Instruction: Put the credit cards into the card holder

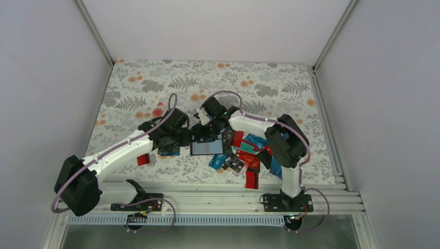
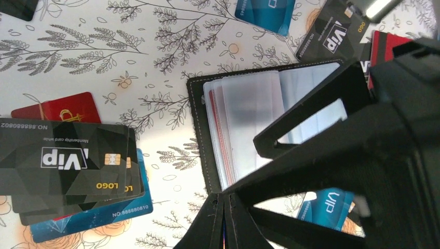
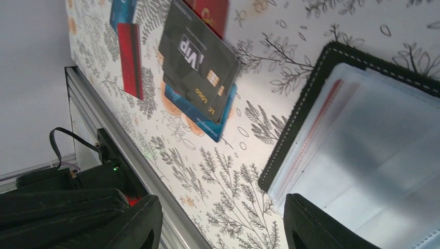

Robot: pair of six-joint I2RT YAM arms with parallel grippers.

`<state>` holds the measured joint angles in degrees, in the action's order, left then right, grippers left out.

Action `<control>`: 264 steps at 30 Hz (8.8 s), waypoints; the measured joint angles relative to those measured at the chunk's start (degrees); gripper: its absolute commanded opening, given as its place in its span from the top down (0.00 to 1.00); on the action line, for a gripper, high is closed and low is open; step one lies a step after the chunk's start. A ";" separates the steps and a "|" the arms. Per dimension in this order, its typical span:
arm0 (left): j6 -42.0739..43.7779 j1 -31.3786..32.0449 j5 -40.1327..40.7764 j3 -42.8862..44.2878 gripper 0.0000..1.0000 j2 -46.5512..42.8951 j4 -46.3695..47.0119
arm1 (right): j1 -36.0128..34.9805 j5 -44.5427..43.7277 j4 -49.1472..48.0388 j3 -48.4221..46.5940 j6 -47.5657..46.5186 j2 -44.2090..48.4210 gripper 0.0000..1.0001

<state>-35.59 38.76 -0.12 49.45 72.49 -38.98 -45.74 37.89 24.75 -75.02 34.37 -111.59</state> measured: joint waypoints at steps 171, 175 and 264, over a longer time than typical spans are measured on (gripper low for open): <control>-4.55 -3.91 -41.07 13.97 0.98 -9.84 27.36 | 19.96 26.93 -19.85 16.59 5.97 48.43 0.93; -4.48 -3.91 -41.07 13.97 0.98 -9.81 27.43 | 20.02 26.64 -19.63 16.65 6.08 47.52 0.96; 7.52 -9.40 -13.66 -6.58 0.77 18.32 22.67 | 13.27 15.39 -16.68 18.62 1.66 0.39 0.96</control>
<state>-28.08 29.36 -13.78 42.87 90.80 -16.32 -32.47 53.28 8.08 -56.40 36.03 -111.20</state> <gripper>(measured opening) 0.230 0.044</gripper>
